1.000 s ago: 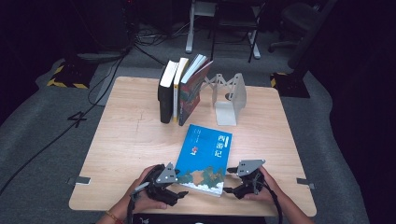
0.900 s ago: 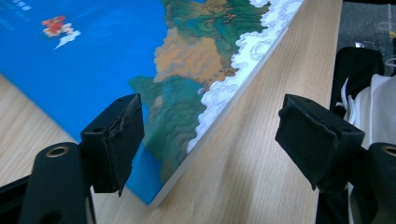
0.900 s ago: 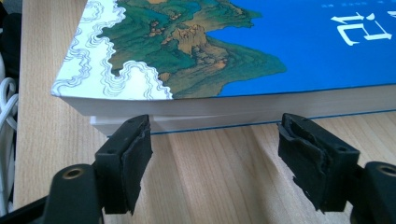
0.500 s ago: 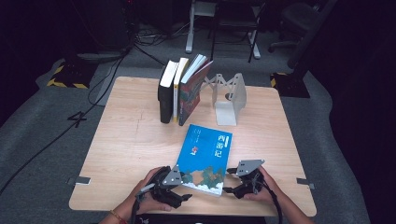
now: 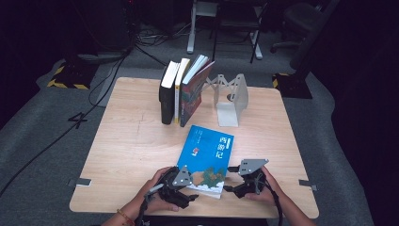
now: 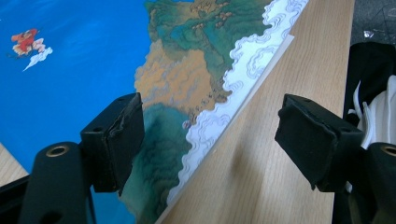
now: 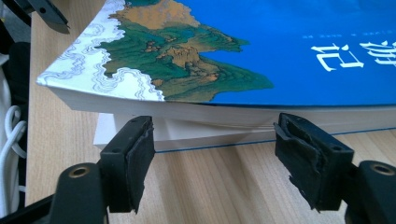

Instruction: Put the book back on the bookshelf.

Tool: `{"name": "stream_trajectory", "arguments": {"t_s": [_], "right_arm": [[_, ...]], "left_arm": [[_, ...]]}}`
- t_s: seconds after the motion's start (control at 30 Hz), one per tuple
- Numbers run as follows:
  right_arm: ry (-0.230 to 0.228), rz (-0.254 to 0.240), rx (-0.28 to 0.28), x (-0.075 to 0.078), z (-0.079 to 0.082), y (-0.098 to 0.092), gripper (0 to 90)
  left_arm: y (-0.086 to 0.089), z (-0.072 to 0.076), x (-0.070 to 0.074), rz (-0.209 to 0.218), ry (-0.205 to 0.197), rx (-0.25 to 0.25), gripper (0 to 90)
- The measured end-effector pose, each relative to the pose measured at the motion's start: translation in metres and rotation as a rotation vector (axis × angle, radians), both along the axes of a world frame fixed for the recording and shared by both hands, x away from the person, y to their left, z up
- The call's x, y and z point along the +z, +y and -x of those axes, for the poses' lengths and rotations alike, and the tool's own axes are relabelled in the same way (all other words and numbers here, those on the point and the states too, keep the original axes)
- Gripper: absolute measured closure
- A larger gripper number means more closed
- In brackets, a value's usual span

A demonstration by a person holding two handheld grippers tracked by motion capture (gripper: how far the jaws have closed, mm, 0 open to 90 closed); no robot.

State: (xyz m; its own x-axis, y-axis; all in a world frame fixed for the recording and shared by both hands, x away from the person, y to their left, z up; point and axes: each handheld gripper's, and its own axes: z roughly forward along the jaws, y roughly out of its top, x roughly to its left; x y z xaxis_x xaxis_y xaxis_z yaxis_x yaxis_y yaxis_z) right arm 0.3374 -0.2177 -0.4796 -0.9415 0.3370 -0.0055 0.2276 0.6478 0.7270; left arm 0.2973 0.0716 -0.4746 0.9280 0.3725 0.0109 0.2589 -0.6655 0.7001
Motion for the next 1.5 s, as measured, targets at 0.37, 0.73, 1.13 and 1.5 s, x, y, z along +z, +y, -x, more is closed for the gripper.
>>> {"name": "stream_trajectory", "arguments": {"t_s": [0.37, 0.73, 1.13, 1.5], "right_arm": [[-0.025, -0.046, -0.037, 0.015, -0.002, 0.006, 28.9], [-0.044, -0.08, -0.076, 0.027, -0.004, 0.014, 29.0], [-0.055, -0.095, -0.075, 0.034, -0.01, 0.02, 28.9], [-0.04, -0.127, -0.072, 0.032, -0.011, 0.012, 30.1]], "left_arm": [[-0.016, 0.0, 0.0, -0.004, -0.011, 0.004, 20.9], [-0.036, 0.0, 0.001, 0.008, -0.043, 0.065, 19.0], [-0.044, -0.003, 0.001, 0.009, -0.098, 0.137, 28.4], [-0.035, -0.001, 0.012, 0.055, -0.223, 0.128, 63.5]]}}
